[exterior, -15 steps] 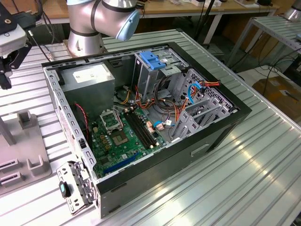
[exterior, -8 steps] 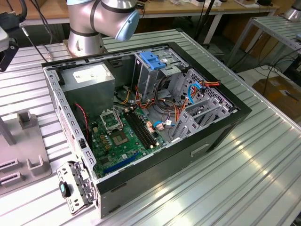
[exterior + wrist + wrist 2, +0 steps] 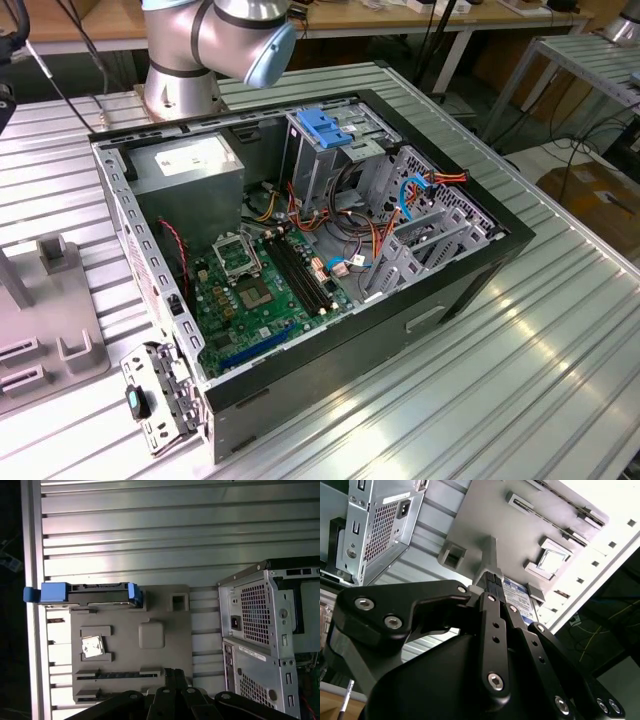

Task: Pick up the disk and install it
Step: 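Reach for the disk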

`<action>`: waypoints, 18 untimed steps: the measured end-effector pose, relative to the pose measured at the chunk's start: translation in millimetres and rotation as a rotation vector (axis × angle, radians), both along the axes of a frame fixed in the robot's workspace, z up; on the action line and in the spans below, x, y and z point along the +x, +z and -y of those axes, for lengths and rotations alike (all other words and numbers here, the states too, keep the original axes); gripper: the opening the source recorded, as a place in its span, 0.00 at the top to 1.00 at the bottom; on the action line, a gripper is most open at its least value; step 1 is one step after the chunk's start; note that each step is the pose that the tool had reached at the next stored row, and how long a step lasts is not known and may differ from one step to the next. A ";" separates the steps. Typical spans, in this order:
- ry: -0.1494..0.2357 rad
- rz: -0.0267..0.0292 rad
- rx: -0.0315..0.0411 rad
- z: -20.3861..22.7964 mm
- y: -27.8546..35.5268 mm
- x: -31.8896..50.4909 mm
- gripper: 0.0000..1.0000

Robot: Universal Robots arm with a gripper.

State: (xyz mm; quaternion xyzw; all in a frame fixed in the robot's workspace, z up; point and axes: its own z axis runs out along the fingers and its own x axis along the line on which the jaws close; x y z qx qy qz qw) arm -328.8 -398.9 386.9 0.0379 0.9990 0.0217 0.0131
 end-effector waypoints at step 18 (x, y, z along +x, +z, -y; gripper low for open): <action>0.000 0.0000 0.0000 0.0 -1.6 -23.2 0.89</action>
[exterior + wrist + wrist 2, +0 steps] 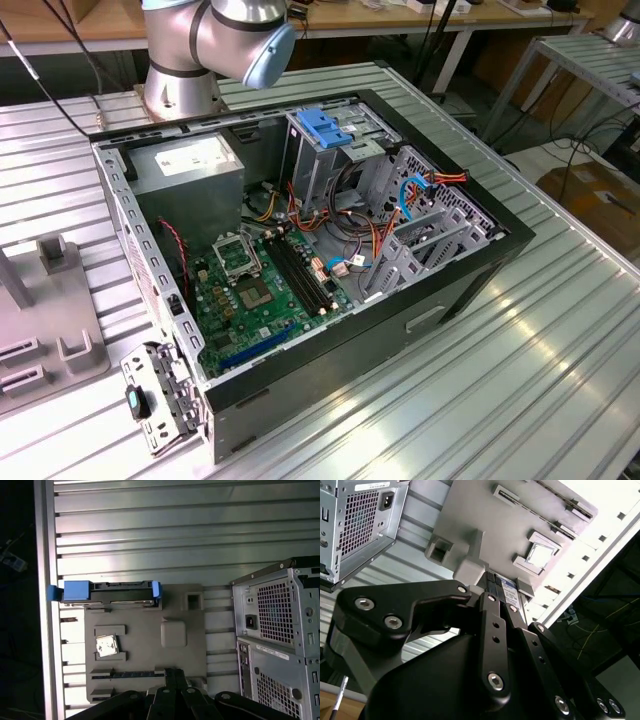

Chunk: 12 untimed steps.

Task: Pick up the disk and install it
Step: 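Reach for the disk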

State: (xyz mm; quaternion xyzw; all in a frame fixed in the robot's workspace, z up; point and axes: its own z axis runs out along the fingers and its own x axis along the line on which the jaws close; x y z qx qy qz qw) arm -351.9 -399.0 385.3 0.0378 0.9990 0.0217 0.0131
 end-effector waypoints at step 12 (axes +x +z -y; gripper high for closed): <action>0.000 -0.0001 0.0000 -20.2 -1.5 -0.2 0.89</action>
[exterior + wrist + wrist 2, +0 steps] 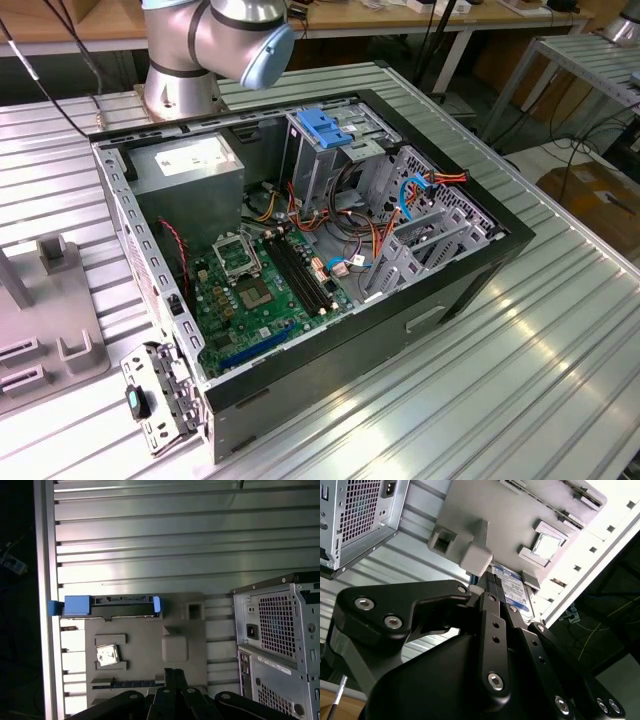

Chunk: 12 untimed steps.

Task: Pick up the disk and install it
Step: 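Reach for the disk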

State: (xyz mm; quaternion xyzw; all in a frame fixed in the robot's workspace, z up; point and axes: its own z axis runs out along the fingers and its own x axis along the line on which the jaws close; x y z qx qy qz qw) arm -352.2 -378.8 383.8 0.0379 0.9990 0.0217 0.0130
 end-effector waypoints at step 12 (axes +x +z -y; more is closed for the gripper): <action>0.000 0.0001 0.0001 -29.3 -4.1 -3.9 0.89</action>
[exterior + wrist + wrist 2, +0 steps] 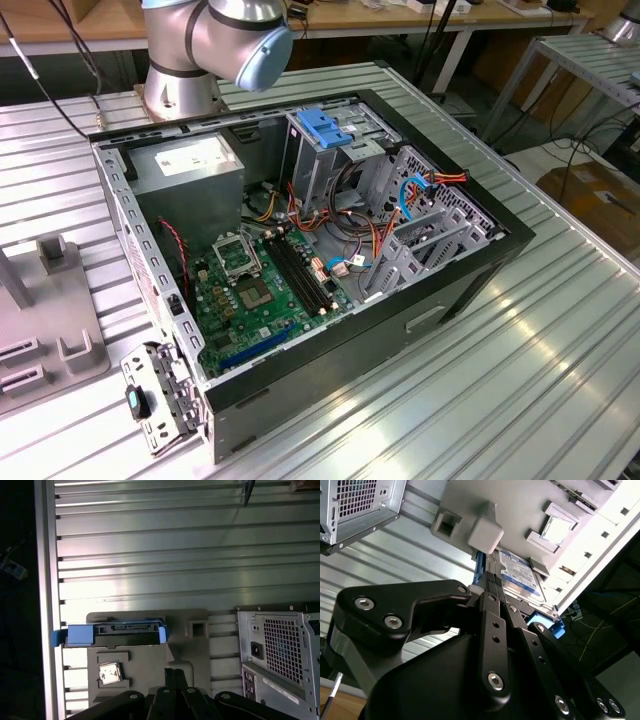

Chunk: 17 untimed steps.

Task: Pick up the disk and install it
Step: 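Reach for the disk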

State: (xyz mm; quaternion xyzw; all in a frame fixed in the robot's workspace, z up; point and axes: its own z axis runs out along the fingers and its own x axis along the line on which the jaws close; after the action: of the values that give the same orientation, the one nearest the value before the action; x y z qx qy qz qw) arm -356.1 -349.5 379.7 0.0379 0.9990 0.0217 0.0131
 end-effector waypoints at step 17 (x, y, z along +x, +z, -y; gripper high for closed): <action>0.000 0.0000 -0.0001 -9.1 -4.6 -24.9 0.89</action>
State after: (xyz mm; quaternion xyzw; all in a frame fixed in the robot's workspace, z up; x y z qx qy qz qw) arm -380.9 -340.4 375.1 0.0379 0.9990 0.0217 0.0131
